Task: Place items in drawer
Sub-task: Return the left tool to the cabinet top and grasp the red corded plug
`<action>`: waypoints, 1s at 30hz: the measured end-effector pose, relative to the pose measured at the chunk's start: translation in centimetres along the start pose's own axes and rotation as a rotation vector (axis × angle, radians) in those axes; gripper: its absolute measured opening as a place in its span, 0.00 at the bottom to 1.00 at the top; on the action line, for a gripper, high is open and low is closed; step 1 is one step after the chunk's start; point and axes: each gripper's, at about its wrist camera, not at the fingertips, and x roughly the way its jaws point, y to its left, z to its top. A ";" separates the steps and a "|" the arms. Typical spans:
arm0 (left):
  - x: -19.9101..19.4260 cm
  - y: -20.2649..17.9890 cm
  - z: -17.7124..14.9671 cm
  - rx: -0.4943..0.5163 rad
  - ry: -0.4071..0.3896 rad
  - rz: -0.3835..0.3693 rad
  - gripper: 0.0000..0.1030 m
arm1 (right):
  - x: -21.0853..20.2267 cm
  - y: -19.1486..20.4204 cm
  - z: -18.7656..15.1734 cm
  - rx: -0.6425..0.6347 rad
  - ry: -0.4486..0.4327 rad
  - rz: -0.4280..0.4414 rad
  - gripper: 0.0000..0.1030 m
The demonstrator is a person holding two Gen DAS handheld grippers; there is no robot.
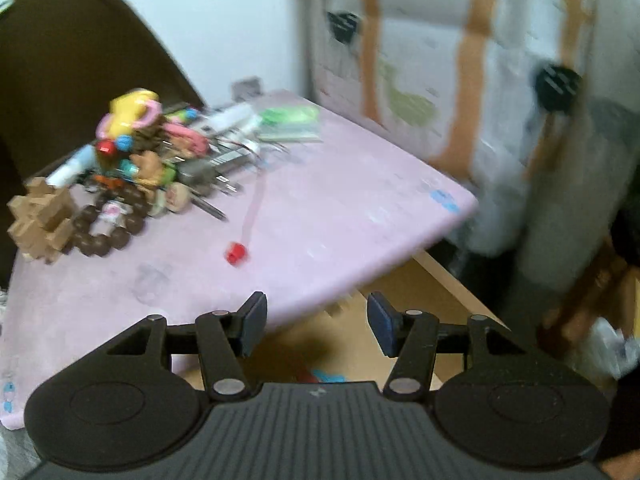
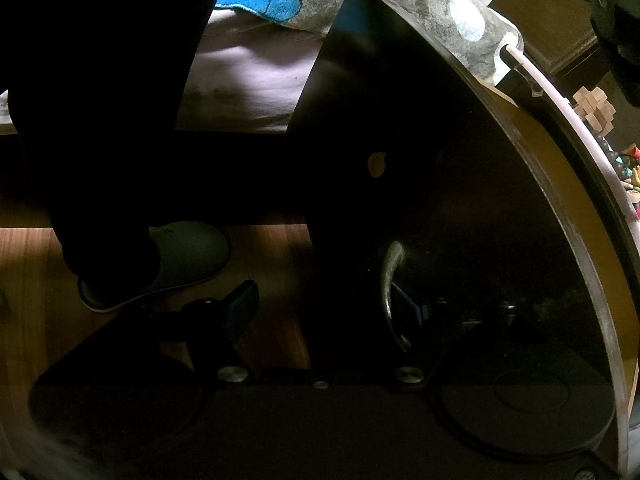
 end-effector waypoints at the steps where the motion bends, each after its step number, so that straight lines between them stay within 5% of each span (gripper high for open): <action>1: 0.3 0.5 0.1 -0.027 -0.011 0.012 0.53 | 0.0 0.0 0.0 -0.001 0.000 0.000 0.72; 6: 1.5 2.6 0.7 -0.120 -0.058 0.069 0.53 | 0.0 -0.1 0.0 -0.003 -0.003 0.001 0.72; 20: 4.0 4.3 1.1 -0.151 -0.085 0.116 0.51 | 0.1 0.0 0.1 -0.008 -0.006 0.002 0.74; 25: 4.6 4.3 1.1 -0.147 -0.074 0.112 0.37 | 0.1 -0.2 0.0 -0.013 -0.007 0.006 0.74; 28: 4.6 4.0 1.4 -0.123 -0.062 0.108 0.17 | 0.1 -0.1 -0.1 -0.011 -0.007 0.005 0.74; 30: 4.4 3.4 1.6 -0.089 -0.041 0.123 0.12 | 0.1 -0.1 -0.1 -0.013 -0.008 0.006 0.74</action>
